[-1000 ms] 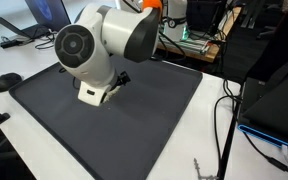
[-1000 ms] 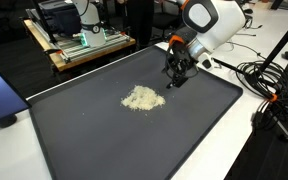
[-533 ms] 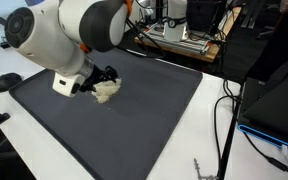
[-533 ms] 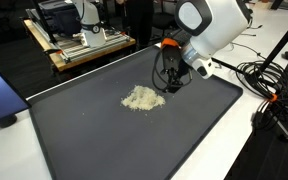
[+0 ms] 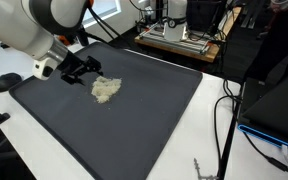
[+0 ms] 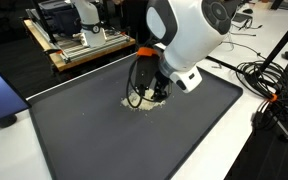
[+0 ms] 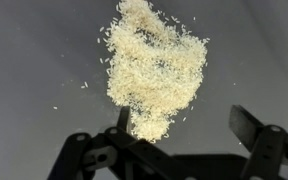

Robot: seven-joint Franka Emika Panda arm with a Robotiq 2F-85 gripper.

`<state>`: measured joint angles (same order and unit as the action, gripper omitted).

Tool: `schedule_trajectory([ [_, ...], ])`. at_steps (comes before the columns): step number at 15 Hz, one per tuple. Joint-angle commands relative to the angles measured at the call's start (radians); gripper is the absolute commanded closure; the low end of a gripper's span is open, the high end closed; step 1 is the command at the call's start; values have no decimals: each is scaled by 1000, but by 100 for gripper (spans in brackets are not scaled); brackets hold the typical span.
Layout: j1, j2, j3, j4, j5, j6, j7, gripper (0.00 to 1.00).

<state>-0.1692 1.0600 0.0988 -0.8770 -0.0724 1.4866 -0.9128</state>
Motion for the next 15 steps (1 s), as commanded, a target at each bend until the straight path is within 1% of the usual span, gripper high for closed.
schedule_trajectory([
  [1, -69, 24, 25, 49, 58, -37, -50, 0],
  [8, -196, 17, 55, 15, 139, -33, -171, 0],
  [11, -244, 20, 69, 3, 182, -33, -194, 0],
  [12, -266, 19, 80, -9, 206, -27, -209, 0],
  [15, -303, 12, 90, -46, 246, -2, -228, 0],
])
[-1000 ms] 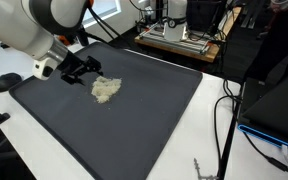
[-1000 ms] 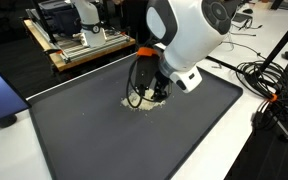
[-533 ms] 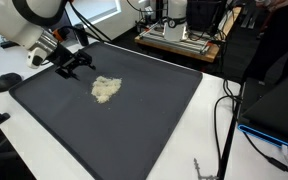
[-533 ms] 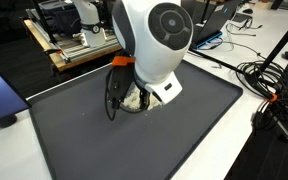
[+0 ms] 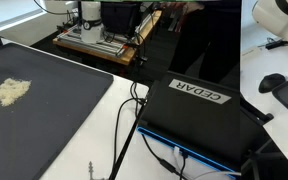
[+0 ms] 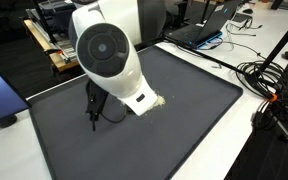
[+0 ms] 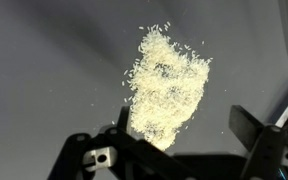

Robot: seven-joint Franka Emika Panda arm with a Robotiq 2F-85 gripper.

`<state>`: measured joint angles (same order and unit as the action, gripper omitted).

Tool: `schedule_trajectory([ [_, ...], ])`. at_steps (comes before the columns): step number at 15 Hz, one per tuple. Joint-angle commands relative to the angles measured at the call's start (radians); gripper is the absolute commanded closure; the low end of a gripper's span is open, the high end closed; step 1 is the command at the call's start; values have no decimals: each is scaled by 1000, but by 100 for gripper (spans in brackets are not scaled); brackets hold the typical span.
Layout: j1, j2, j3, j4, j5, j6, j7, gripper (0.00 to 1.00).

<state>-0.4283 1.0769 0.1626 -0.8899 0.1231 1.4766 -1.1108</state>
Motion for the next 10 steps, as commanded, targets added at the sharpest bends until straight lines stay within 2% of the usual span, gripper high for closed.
schedule_trajectory([
  [1, -55, -5, 30, -41, 62, 11, -35, 0],
  [6, -114, -32, 47, -130, 142, 68, -32, 0],
  [10, -158, -98, 56, -268, 198, 174, -44, 0],
])
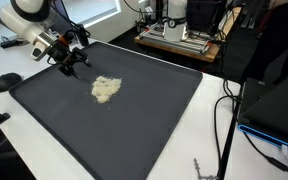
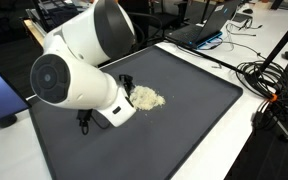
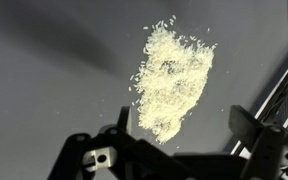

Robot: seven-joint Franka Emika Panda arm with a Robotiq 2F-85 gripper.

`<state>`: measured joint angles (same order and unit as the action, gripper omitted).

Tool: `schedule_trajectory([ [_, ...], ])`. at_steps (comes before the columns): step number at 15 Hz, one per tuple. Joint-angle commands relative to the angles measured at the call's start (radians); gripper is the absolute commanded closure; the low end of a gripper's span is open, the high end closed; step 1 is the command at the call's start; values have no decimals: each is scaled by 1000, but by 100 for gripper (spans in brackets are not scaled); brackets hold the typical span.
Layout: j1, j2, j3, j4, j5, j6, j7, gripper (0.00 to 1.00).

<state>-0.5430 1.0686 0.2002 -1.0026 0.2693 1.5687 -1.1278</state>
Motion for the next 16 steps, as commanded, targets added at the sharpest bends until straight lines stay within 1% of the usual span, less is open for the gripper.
schedule_trajectory([
  [1, -55, -114, 22, -200, 63, 111, -38, 0],
  [5, -88, -220, 25, -380, 91, 233, -85, 0],
  [8, -108, -301, 26, -511, 110, 301, -125, 0],
  [9, -79, -331, -25, -548, 151, 313, -153, 0],
  [11, -79, -382, -42, -640, 198, 358, -180, 0],
  [13, -91, -418, -52, -712, 281, 374, -207, 0],
  [16, -83, -468, -90, -812, 399, 400, -235, 0],
])
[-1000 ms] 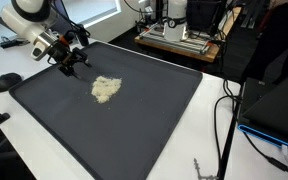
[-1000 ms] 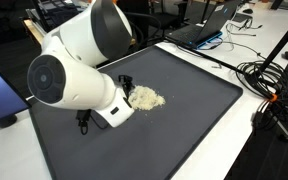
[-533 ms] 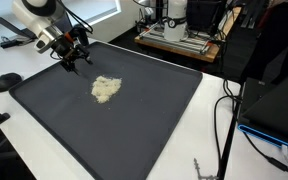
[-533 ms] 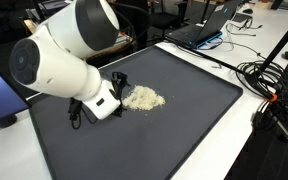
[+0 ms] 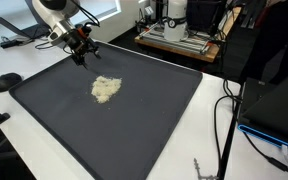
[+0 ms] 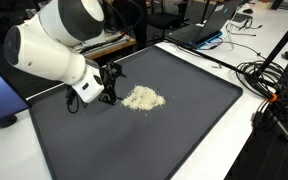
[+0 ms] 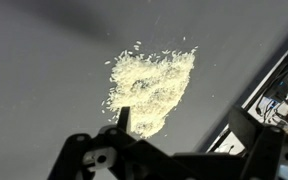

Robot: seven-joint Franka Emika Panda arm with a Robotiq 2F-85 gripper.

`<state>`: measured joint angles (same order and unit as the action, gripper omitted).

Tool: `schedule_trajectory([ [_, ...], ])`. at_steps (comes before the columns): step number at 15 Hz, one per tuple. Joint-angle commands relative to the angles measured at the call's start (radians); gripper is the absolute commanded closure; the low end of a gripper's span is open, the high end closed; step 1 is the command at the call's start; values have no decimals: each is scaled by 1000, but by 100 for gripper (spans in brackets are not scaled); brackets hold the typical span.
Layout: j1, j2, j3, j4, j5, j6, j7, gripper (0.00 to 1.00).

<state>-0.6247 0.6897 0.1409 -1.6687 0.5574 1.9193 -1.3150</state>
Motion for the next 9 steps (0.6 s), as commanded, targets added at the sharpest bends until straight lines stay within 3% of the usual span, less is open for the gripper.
schedule_trajectory([
  [1, 9, -103, -49, -173, 142, 67, -56, 0],
  [9, 98, -188, -164, -359, 314, 211, -45, 0],
])
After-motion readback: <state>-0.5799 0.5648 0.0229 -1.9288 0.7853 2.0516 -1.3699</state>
